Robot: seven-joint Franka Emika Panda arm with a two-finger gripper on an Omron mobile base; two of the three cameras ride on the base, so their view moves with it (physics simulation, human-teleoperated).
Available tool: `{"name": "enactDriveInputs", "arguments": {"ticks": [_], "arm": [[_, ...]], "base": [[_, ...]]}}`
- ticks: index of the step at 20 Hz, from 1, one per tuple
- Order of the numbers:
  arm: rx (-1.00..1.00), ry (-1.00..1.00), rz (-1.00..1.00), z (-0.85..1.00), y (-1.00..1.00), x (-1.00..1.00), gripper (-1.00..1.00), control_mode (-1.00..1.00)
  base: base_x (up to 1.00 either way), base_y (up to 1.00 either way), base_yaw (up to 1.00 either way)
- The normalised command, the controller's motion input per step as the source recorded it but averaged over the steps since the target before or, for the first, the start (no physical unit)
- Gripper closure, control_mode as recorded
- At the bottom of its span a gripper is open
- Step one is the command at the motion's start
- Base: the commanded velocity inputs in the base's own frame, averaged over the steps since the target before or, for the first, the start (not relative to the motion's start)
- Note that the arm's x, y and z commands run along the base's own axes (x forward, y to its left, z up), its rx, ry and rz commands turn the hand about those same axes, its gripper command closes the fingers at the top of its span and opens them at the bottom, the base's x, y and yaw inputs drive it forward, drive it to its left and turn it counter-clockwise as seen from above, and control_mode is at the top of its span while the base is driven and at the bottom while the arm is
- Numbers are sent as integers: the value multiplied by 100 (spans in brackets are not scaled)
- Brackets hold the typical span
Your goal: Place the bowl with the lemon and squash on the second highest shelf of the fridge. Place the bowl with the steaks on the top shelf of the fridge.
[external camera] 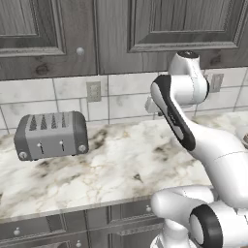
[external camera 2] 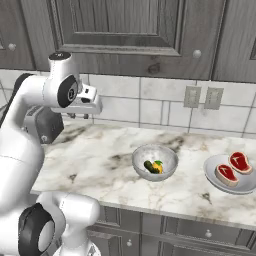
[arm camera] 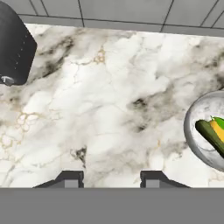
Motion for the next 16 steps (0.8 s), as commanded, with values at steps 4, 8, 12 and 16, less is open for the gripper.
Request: {"name": "enactDriveInputs", "arguments": {"ticks": [4,8,12,16], "arm": [[18,-3,-16,-14,-69,-44,-100,-100],[26,2,-41,-19,-100,-52,-100,-100],[16,9,-56,-34,-100,-32,-100,-100],[13,17,-61,-38,-100,-14,-100,-100]], "base": [[0,0,0],[0,0,0],[0,0,0],[0,0,0]]}}
